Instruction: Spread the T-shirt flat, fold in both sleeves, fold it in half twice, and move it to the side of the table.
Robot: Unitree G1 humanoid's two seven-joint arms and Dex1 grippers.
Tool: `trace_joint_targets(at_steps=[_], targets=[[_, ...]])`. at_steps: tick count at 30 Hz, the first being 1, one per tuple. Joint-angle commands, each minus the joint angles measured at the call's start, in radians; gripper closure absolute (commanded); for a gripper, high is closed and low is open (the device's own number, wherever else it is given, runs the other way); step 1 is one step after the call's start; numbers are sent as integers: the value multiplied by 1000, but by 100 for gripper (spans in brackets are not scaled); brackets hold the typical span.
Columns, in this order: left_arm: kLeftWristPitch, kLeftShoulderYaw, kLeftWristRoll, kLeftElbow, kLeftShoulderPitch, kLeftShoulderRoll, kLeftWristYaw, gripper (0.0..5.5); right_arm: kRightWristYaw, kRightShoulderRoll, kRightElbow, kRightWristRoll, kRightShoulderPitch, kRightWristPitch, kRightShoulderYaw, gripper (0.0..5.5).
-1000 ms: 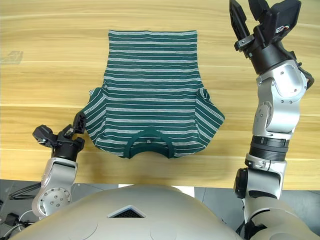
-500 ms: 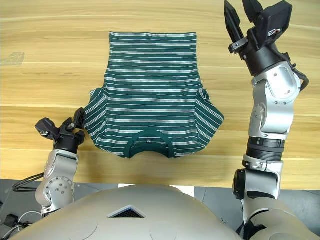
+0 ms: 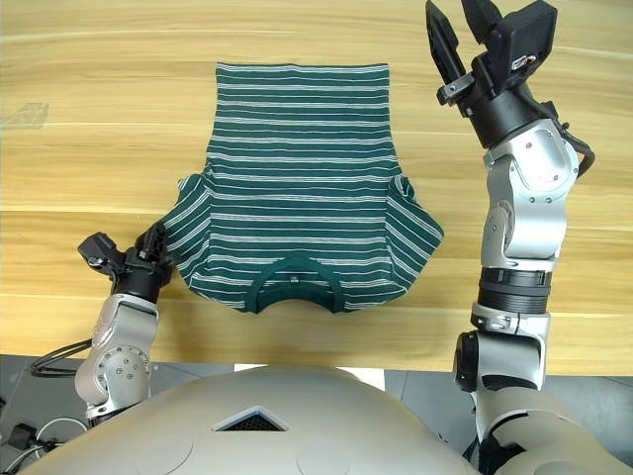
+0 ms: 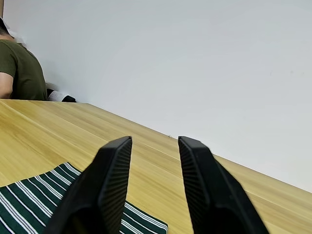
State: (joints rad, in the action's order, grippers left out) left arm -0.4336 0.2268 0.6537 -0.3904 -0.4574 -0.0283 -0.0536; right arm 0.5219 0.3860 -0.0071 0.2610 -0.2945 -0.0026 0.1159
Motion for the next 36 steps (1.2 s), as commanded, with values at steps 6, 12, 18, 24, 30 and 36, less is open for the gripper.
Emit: trace_joint_targets(at_steps=[6, 12, 18, 24, 30, 36], targets=[[-7, 7, -57, 37, 7, 10, -9, 548, -17, -5, 3, -5, 4, -8, 7, 374], [49, -10, -92, 34, -2, 14, 32, 548, -21, -15, 17, -10, 9, -23, -2, 374], [200, -77, -261, -36, -11, -19, 73, 548, -15, -28, 28, -7, 4, -41, -7, 374], [342, -155, -451, -25, -24, -46, 102, 548, -19, -36, 40, -13, -1, -52, -17, 374], [374, -273, -634, 59, -30, -115, 148, 548, -22, -42, 50, -32, 13, -66, -28, 374], [490, -363, -734, 52, -32, -159, 191, 548, -21, -47, 77, -53, 19, -88, -40, 374]])
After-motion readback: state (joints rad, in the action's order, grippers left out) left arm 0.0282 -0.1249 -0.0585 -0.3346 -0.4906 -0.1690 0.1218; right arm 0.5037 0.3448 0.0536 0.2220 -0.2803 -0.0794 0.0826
